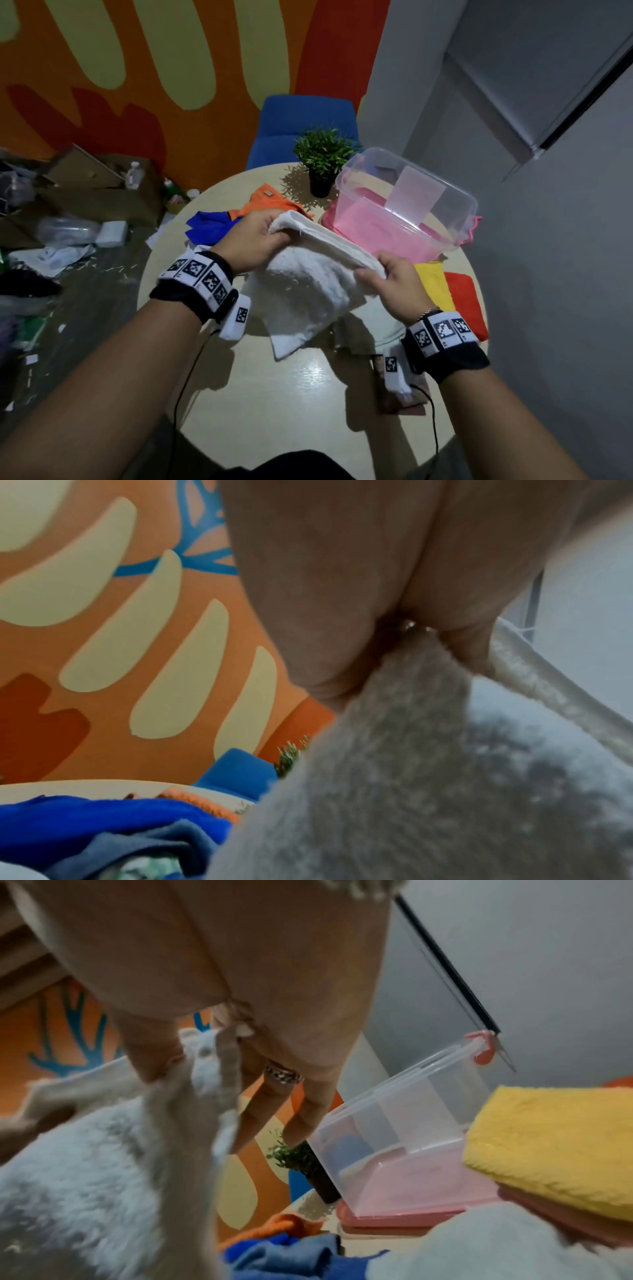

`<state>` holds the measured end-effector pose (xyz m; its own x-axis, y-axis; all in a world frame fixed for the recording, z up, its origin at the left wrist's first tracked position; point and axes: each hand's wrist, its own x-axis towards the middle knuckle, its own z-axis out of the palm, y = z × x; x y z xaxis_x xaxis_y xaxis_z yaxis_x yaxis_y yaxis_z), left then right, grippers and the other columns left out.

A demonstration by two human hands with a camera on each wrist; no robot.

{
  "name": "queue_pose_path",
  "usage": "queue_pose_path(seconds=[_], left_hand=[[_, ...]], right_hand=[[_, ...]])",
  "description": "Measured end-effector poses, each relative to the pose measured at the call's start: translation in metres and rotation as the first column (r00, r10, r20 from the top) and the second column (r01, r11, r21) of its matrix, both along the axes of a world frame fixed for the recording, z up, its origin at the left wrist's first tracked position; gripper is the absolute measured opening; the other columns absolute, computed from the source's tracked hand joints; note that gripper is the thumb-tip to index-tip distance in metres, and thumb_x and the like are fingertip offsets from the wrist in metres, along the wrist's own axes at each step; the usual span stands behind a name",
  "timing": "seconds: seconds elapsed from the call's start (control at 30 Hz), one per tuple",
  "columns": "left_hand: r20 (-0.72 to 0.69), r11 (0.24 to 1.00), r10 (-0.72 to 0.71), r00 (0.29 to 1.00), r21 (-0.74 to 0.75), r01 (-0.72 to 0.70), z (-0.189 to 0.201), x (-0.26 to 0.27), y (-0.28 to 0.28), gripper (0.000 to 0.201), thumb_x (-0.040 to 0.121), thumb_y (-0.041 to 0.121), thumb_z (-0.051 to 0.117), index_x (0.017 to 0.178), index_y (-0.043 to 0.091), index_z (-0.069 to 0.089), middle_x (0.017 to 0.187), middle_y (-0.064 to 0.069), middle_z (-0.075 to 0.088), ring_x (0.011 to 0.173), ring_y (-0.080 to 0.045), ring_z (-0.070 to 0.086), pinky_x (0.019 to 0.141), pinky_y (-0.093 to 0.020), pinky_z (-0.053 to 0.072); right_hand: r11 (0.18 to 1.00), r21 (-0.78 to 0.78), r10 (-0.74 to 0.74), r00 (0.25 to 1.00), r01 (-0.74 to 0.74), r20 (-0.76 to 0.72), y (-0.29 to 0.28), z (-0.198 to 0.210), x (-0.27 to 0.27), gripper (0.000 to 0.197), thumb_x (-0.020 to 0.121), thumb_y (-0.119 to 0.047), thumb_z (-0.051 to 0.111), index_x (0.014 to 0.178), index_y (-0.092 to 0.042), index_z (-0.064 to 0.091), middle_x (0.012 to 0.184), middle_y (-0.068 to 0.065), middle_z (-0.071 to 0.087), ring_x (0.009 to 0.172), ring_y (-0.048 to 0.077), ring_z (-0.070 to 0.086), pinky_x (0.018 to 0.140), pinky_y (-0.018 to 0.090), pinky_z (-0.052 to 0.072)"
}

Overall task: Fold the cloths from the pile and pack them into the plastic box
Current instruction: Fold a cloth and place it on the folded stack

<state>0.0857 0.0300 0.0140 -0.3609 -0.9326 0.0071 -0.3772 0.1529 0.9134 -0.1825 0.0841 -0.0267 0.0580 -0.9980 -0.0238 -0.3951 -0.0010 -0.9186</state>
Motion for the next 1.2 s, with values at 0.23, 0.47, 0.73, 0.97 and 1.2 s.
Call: queue_pose_path(seconds=[0.23,0.47,0.73,0.97,1.2], left_hand=[[-0.172,0.99,-0.026,0.985,0.13,0.049,0.022,0.021,0.022,0.023,0.096,0.002,0.059,0.114,0.012,0.069,0.107,-0.005,0.075,0.1,-0.022,0.071,0.082,-0.034,0.057],[-0.324,0.972,-0.008,0.946,0.222,0.084,0.035,0.031,0.039,0.019,0.096,-0.002,0.057,0.114,0.003,0.062,0.11,-0.02,0.071,0.096,-0.025,0.069,0.084,-0.038,0.057],[0.064,0.98,0.13,0.989,0.144,-0.138,-0.032,0.021,0.001,0.006,0.094,0.015,0.066,0.1,0.016,0.068,0.094,-0.012,0.072,0.084,-0.024,0.068,0.075,-0.04,0.052],[0.384,0.992,0.002,0.923,0.115,-0.05,-0.115,0.018,0.01,0.007,0.082,0.015,0.076,0.084,0.021,0.075,0.079,0.005,0.071,0.071,-0.009,0.062,0.065,-0.025,0.043],[0.567,0.813,-0.579,0.586,0.453,0.365,-0.147,0.013,0.05,0.017,0.076,0.014,0.081,0.093,0.015,0.079,0.067,0.017,0.059,0.056,-0.001,0.051,0.053,-0.005,0.034]], right_hand=[[1.0,-0.022,0.017,0.966,-0.012,0.259,0.008,0.032,0.019,0.009,0.085,-0.016,0.065,0.094,-0.018,0.068,0.087,0.0,0.07,0.08,0.018,0.065,0.067,0.033,0.055],[0.997,-0.032,0.082,0.955,-0.076,0.287,0.025,0.07,0.022,0.013,0.093,0.002,0.061,0.1,-0.007,0.068,0.079,-0.001,0.07,0.062,0.009,0.065,0.055,0.022,0.052],[1.0,0.015,0.028,0.943,-0.025,-0.332,-0.035,0.037,0.02,0.004,0.086,-0.015,0.073,0.085,-0.017,0.069,0.074,-0.006,0.067,0.064,0.004,0.058,0.057,0.017,0.043],[0.976,0.164,0.215,0.784,-0.146,-0.582,-0.031,-0.052,0.029,0.004,0.076,-0.014,0.075,0.078,-0.013,0.072,0.073,0.0,0.066,0.069,0.017,0.057,0.063,0.026,0.038],[0.753,0.54,0.64,0.609,-0.376,-0.468,0.026,-0.092,0.026,0.016,0.072,-0.008,0.079,0.082,-0.018,0.073,0.075,-0.004,0.065,0.069,0.011,0.057,0.065,0.024,0.048]])
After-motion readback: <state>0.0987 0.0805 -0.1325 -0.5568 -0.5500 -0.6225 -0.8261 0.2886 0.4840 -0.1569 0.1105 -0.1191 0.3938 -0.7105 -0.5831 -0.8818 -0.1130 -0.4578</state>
